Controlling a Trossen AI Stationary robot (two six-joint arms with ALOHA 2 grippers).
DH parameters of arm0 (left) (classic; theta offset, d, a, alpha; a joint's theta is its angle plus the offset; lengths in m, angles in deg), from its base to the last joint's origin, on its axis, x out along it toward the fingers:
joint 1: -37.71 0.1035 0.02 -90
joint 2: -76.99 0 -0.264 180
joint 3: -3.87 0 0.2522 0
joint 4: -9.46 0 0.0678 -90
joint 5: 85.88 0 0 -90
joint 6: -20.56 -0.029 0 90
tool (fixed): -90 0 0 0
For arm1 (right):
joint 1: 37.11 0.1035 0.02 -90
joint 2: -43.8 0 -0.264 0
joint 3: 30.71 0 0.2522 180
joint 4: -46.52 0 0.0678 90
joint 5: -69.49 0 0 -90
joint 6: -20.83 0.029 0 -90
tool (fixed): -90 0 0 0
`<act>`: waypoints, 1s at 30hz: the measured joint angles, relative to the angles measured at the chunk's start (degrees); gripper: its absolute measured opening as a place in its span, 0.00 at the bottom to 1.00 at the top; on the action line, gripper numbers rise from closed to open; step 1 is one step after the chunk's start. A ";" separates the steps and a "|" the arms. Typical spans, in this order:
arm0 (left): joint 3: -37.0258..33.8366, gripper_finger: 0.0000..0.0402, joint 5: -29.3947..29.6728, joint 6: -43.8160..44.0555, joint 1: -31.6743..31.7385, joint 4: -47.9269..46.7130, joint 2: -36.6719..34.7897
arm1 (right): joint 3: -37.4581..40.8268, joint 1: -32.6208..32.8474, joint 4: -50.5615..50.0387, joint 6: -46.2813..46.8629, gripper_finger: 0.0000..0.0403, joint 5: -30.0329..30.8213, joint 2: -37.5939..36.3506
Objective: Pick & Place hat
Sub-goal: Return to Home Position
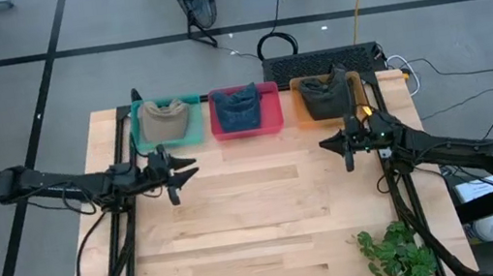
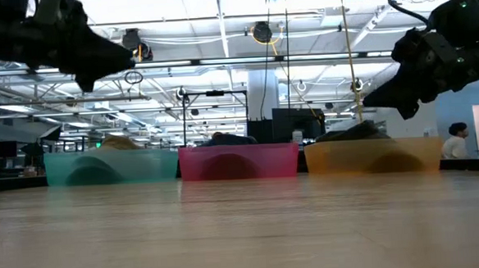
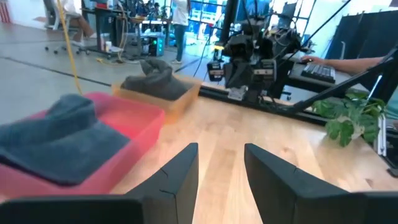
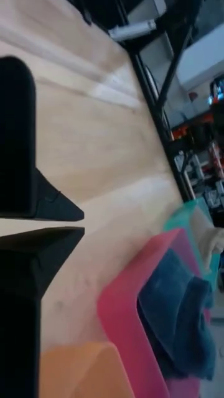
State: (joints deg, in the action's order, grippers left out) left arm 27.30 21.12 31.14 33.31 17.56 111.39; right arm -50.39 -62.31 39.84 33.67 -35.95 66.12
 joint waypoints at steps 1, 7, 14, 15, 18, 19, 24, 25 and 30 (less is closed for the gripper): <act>-0.78 0.35 0.65 0.47 -0.43 0.43 0.00 | 0.65 0.14 0.05 -0.01 0.02 -0.74 -0.64; -4.09 0.35 6.36 4.57 -4.57 0.74 0.04 | 4.85 2.09 -1.92 -1.98 0.01 -2.94 -3.82; -5.71 0.23 8.12 1.87 -8.02 0.65 -0.03 | 4.90 6.39 -0.16 -5.30 0.00 -4.56 -4.32; -5.76 0.19 7.54 1.42 -7.82 0.67 -0.03 | 4.92 6.70 -0.10 -5.83 0.00 -4.57 -4.59; -5.96 0.06 4.16 0.37 -6.70 0.02 -0.43 | 4.94 7.11 0.12 -6.44 0.00 -5.13 -5.71; -5.97 0.03 3.05 0.23 -6.26 -0.67 -0.96 | 4.96 7.09 0.25 -6.48 0.00 -6.07 -6.27; -5.98 0.02 2.03 0.27 -4.48 -7.18 -6.18 | 4.53 7.07 -1.72 -6.50 0.00 -9.34 -9.87; -5.98 0.02 1.57 0.48 -4.26 -8.60 -7.60 | 4.37 7.07 -2.30 -6.60 0.00 -8.92 -10.57; -5.98 0.02 0.97 1.10 -3.82 -14.54 -15.63 | 4.24 7.07 -3.40 -6.24 0.00 -5.24 -14.24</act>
State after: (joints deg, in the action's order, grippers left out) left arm 21.31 22.09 32.24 29.48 3.02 95.75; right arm -46.15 -55.24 36.44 27.43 -41.18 51.88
